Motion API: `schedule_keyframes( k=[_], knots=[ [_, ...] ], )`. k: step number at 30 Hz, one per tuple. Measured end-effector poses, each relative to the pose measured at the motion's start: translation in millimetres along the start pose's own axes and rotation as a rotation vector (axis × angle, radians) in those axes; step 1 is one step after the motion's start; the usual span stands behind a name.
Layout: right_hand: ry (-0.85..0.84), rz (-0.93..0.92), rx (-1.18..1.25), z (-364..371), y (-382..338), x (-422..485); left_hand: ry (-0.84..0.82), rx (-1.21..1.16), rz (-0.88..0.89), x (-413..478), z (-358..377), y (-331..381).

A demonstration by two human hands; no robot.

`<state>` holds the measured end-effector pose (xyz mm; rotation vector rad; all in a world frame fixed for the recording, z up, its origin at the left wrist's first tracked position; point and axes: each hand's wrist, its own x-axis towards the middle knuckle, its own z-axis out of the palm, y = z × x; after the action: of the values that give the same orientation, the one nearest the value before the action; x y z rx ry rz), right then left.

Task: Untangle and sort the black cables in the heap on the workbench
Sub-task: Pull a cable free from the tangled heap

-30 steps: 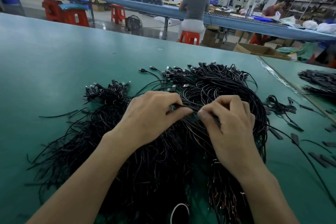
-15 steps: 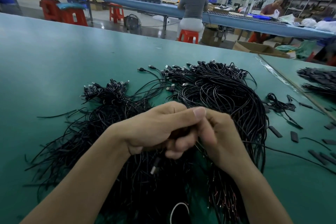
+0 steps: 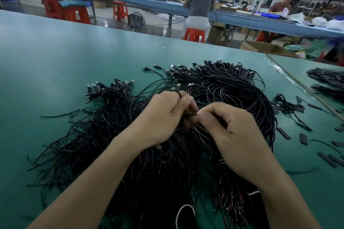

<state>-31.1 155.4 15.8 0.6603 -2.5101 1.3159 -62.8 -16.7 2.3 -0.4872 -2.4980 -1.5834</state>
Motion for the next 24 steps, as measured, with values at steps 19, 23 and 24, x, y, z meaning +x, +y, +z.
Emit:
schedule_keyframes(
  k=[19, 23, 24],
  knots=[
    [-0.285, 0.091, -0.002, 8, -6, -5, 0.060, -0.829, 0.003, 1, 1, 11],
    [-0.210, -0.021, -0.041, 1, -8, -4, 0.108, -0.037, 0.175, -4, 15, 15],
    [-0.160, -0.050, -0.015, -2, -9, -3, 0.062, 0.055, 0.135, -6, 15, 17]
  ],
)
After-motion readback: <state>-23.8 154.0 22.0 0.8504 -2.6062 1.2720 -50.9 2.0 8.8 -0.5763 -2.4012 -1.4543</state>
